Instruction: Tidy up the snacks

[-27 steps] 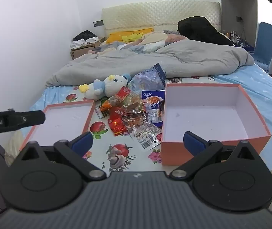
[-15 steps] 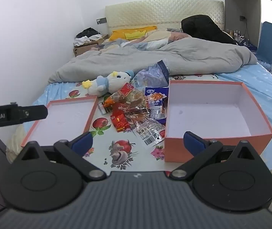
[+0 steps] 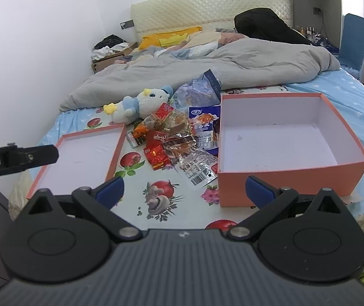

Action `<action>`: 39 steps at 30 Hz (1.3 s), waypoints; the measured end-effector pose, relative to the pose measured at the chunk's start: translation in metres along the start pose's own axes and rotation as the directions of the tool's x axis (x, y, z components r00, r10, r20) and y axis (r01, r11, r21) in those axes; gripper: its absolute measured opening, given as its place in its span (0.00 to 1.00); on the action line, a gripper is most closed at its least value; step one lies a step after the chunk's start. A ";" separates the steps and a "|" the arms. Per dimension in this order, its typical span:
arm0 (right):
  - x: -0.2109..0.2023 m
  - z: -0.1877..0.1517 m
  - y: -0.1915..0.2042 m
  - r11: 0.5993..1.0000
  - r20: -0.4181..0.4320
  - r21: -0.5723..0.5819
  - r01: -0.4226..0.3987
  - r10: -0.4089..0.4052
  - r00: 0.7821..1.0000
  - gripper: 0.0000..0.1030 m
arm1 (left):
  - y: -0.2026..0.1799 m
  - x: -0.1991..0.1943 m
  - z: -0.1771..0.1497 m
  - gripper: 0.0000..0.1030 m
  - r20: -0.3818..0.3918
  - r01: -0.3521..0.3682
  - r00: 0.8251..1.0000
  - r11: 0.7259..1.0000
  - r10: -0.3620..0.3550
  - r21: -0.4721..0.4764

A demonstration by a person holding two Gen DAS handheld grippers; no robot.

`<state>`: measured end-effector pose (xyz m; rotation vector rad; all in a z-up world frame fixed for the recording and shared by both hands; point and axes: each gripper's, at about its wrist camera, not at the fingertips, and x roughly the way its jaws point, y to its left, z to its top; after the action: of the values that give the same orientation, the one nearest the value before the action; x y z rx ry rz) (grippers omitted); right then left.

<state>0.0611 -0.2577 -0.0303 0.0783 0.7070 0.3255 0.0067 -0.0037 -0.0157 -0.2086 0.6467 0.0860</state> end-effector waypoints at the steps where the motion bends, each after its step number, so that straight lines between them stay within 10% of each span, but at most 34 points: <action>1: 0.000 0.000 -0.001 1.000 0.000 0.001 0.001 -0.001 1.000 1.00 | 0.000 0.001 0.000 1.00 0.000 -0.001 1.000 1.000 0.001 0.000; 39: -0.001 -0.001 0.002 1.000 -0.008 0.002 -0.005 0.005 1.000 1.00 | 0.001 0.005 0.000 1.00 -0.007 0.002 1.000 1.000 -0.002 -0.012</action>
<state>0.0587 -0.2558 -0.0301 0.0804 0.7149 0.3302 0.0103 -0.0024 -0.0186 -0.2213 0.6527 0.0872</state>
